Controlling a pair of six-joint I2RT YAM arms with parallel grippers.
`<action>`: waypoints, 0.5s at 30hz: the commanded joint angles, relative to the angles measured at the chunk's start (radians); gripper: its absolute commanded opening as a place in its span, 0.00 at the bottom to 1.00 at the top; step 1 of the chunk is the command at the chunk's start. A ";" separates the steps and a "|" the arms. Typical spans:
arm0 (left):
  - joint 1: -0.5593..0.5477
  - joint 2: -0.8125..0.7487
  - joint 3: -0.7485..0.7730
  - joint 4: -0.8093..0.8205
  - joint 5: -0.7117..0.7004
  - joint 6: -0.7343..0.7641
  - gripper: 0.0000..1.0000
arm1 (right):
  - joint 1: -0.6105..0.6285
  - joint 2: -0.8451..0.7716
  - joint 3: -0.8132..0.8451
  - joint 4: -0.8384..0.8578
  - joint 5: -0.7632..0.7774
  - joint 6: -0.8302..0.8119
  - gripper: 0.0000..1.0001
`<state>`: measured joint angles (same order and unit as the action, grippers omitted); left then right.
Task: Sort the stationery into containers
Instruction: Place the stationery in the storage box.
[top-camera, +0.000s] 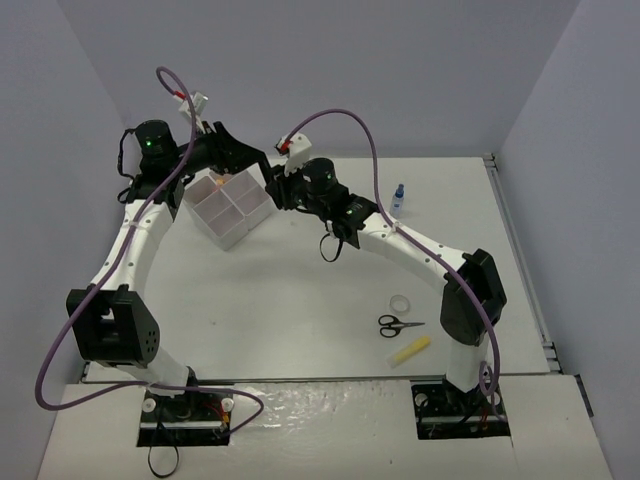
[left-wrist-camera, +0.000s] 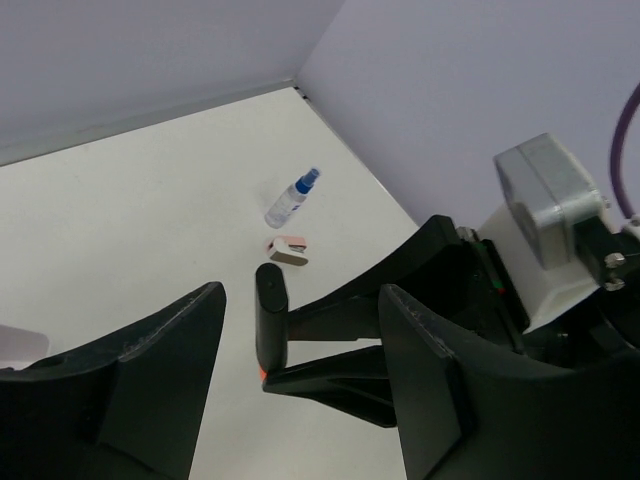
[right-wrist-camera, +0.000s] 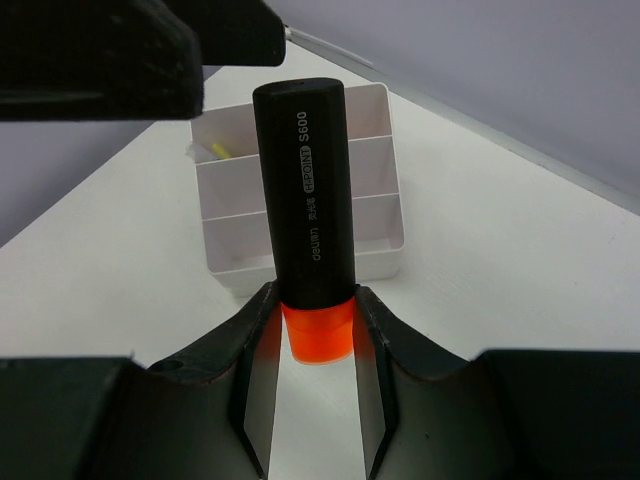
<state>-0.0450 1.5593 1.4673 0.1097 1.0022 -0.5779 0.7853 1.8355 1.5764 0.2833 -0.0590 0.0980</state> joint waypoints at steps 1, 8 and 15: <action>-0.027 -0.029 0.024 -0.025 -0.051 0.104 0.57 | 0.008 -0.040 0.030 0.126 0.017 0.016 0.00; -0.040 -0.022 0.016 -0.058 -0.128 0.155 0.52 | 0.023 -0.027 0.043 0.135 0.006 0.015 0.00; -0.053 -0.017 0.001 -0.069 -0.159 0.198 0.22 | 0.028 -0.015 0.054 0.141 0.000 0.016 0.00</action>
<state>-0.0893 1.5597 1.4581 0.0036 0.8743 -0.4275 0.8063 1.8370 1.5764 0.3119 -0.0593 0.1066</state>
